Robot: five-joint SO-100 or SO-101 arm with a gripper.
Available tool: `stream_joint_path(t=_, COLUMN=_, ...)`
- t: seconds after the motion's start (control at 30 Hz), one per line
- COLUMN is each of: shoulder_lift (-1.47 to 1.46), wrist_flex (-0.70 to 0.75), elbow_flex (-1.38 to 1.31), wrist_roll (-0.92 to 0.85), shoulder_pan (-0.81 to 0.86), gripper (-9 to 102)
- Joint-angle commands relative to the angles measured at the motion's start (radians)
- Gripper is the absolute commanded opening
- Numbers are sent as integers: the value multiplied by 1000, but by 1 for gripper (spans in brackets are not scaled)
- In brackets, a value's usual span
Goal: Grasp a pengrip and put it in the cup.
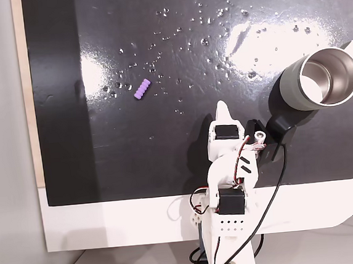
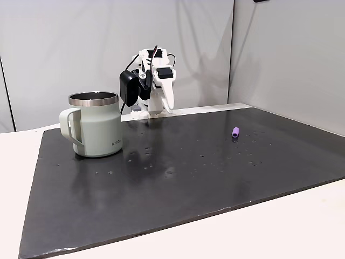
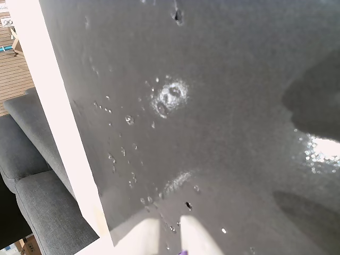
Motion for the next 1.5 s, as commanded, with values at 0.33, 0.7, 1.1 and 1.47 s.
stream_joint_path(t=0.33, shoulder_lift=0, wrist_flex=0, elbow_flex=-9, wrist_roll=-78, shoulder_pan=-121, gripper=0)
stream_joint_path(t=0.7, shoulder_lift=-155, wrist_flex=57, elbow_flex=-261, wrist_roll=-117, shoulder_pan=-179, gripper=0)
stream_joint_path(t=1.1, shoulder_lift=-1075, wrist_flex=158, elbow_flex=-989, wrist_roll=-58, shoulder_pan=-344, gripper=0)
stream_joint_path(t=1.47, shoulder_lift=-1554, wrist_flex=287, elbow_flex=-1331, wrist_roll=-20, shoulder_pan=-448, gripper=6)
